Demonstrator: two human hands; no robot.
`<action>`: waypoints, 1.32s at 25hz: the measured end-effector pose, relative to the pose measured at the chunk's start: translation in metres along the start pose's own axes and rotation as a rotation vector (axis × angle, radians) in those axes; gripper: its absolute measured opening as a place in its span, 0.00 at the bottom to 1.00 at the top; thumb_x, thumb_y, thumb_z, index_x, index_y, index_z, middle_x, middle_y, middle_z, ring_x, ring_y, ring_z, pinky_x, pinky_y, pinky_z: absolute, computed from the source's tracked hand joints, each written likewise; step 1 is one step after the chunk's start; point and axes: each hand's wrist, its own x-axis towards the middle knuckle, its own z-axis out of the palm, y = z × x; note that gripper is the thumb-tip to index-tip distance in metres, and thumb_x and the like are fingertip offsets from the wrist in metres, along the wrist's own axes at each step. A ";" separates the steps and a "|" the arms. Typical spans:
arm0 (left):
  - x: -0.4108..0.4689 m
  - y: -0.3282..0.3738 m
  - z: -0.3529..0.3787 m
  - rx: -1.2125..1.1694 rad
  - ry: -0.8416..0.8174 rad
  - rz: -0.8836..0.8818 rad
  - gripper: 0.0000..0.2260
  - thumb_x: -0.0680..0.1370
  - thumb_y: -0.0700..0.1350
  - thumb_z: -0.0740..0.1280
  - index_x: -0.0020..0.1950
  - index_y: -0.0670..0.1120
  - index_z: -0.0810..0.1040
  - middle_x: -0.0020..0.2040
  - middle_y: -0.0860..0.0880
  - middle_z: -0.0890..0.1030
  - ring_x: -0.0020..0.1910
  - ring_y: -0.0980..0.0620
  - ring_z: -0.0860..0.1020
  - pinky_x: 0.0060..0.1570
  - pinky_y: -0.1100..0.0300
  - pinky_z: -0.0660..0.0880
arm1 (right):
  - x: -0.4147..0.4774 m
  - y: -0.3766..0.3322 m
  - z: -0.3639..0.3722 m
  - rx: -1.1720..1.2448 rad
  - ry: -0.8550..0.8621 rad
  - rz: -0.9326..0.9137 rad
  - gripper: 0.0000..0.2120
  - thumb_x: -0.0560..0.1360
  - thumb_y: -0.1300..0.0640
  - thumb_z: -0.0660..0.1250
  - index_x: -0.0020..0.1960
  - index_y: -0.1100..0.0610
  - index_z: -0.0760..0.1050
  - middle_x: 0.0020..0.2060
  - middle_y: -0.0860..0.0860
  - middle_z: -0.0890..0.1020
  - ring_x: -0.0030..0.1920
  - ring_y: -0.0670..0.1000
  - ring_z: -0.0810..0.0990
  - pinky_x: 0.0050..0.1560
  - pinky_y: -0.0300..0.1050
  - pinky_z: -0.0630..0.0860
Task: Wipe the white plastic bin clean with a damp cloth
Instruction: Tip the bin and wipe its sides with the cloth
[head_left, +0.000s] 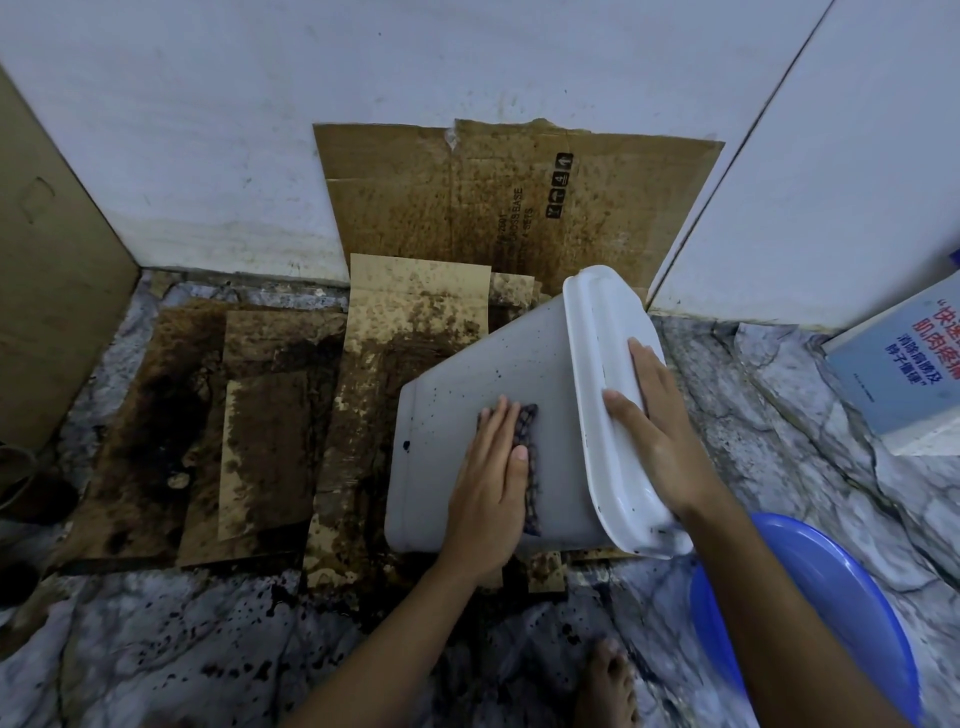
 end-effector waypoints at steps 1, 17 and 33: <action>0.000 -0.011 -0.003 -0.011 0.002 -0.020 0.23 0.84 0.60 0.46 0.80 0.63 0.49 0.81 0.66 0.49 0.79 0.68 0.43 0.77 0.58 0.48 | 0.000 0.000 0.000 -0.002 0.002 -0.001 0.36 0.73 0.26 0.54 0.78 0.30 0.46 0.80 0.35 0.49 0.81 0.45 0.48 0.78 0.65 0.50; -0.014 -0.099 -0.032 -0.109 0.083 -0.244 0.24 0.81 0.62 0.48 0.78 0.63 0.50 0.81 0.63 0.48 0.78 0.69 0.43 0.81 0.51 0.43 | -0.001 -0.011 0.005 -0.058 0.000 -0.032 0.31 0.73 0.24 0.52 0.72 0.22 0.42 0.80 0.35 0.49 0.81 0.46 0.48 0.78 0.66 0.50; -0.006 0.046 0.010 -0.047 -0.001 0.056 0.22 0.87 0.55 0.48 0.82 0.60 0.49 0.81 0.66 0.47 0.79 0.68 0.40 0.78 0.58 0.46 | 0.001 -0.008 0.005 -0.059 0.006 -0.051 0.30 0.73 0.23 0.52 0.69 0.19 0.41 0.80 0.36 0.48 0.81 0.45 0.47 0.78 0.65 0.50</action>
